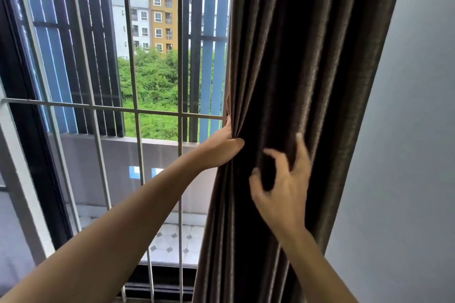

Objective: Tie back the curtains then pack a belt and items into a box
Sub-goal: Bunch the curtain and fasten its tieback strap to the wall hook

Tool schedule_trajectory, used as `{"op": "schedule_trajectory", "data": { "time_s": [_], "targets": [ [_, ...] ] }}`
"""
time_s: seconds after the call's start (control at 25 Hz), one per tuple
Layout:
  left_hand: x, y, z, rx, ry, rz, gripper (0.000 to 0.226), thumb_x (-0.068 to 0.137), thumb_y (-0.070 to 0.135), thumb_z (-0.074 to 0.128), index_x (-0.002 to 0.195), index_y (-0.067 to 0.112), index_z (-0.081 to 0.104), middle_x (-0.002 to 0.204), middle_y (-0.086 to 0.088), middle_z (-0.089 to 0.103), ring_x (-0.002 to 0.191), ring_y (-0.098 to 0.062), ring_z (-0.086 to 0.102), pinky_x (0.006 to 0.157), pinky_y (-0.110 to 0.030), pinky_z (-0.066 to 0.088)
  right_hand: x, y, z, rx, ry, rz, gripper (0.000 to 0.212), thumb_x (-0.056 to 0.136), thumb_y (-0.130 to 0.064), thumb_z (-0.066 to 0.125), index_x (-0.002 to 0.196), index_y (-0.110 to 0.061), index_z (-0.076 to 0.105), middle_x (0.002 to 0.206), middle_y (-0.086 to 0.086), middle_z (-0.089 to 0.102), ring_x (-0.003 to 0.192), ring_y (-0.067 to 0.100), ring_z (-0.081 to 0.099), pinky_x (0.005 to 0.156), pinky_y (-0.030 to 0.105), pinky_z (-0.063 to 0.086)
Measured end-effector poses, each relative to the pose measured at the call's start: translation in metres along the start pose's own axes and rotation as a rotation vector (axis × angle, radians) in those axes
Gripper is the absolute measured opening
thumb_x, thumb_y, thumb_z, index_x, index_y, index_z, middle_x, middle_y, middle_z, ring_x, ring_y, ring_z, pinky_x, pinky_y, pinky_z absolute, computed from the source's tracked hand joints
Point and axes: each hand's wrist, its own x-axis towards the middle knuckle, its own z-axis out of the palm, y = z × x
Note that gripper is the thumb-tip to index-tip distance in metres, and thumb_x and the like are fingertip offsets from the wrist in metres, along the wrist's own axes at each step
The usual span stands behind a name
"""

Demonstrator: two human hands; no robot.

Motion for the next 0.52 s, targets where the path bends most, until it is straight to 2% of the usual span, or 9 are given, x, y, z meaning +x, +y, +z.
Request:
{"op": "schedule_trajectory", "data": {
  "time_s": [0.04,0.12,0.2,0.28,0.4,0.44,0.52],
  "targets": [
    [0.0,-0.002,-0.001,-0.026,-0.01,-0.001,0.061,0.075,0.016,0.041,0.131,-0.006,0.032,0.072,0.002,0.052,0.064,-0.012,0.048,0.059,-0.023,0.037,0.011,0.001,-0.005,0.007,0.033,0.063,0.043,0.079,-0.028,0.067,0.12,-0.021,0.055,0.155,0.014,0.012,0.143,0.026,0.014,0.115,0.038,0.022],
    [-0.001,-0.003,0.001,-0.065,-0.013,-0.01,0.061,0.074,0.015,0.04,0.129,-0.009,0.031,0.069,0.002,0.049,0.063,-0.013,0.046,0.06,-0.027,0.036,0.029,0.007,-0.008,-0.031,-0.039,0.143,0.053,0.08,-0.027,0.067,0.129,-0.021,0.049,0.155,0.016,0.006,0.143,0.029,0.011,0.113,0.034,0.018],
    [-0.001,-0.003,0.004,-0.092,-0.013,-0.038,0.052,0.079,0.009,0.04,0.124,-0.014,0.03,0.062,0.0,0.04,0.059,-0.012,0.041,0.057,-0.026,0.032,0.036,0.016,-0.003,-0.056,-0.152,0.152,0.058,0.081,-0.024,0.066,0.135,-0.017,0.045,0.152,0.016,0.013,0.139,0.031,0.022,0.11,0.03,0.021],
    [0.0,-0.003,0.007,-0.097,-0.018,-0.035,0.052,0.076,0.011,0.041,0.119,-0.017,0.029,0.06,-0.005,0.034,0.055,-0.009,0.038,0.053,-0.024,0.03,0.029,0.023,0.004,-0.031,-0.281,0.119,0.062,0.083,-0.021,0.063,0.14,-0.013,0.04,0.15,0.013,0.022,0.134,0.029,0.032,0.111,0.028,0.026],
    [0.004,-0.003,0.013,-0.121,-0.022,-0.023,0.051,0.082,0.005,0.039,0.125,-0.015,0.023,0.06,0.005,0.04,0.055,-0.01,0.038,0.048,-0.016,0.034,0.0,0.028,0.017,0.066,-0.533,0.055,0.068,0.083,-0.014,0.057,0.145,-0.01,0.029,0.153,0.004,0.019,0.14,0.019,0.027,0.111,0.014,0.017],
    [0.005,-0.002,0.015,-0.137,-0.025,-0.01,0.054,0.082,0.006,0.039,0.132,-0.009,0.025,0.064,0.005,0.047,0.059,-0.011,0.044,0.052,-0.015,0.038,-0.012,0.029,0.021,0.088,-0.62,0.048,0.071,0.082,-0.013,0.054,0.147,-0.012,0.025,0.155,-0.001,0.013,0.142,0.015,0.022,0.109,0.01,0.014],
    [0.008,-0.001,0.015,-0.134,-0.033,0.047,0.067,0.078,0.016,0.038,0.143,0.011,0.024,0.085,0.002,0.059,0.079,-0.018,0.058,0.074,-0.028,0.05,-0.03,0.029,0.025,0.108,-0.737,0.036,0.074,0.081,-0.012,0.05,0.148,-0.018,0.02,0.156,-0.009,0.003,0.144,0.012,0.016,0.111,0.011,0.015]
  ]
}}
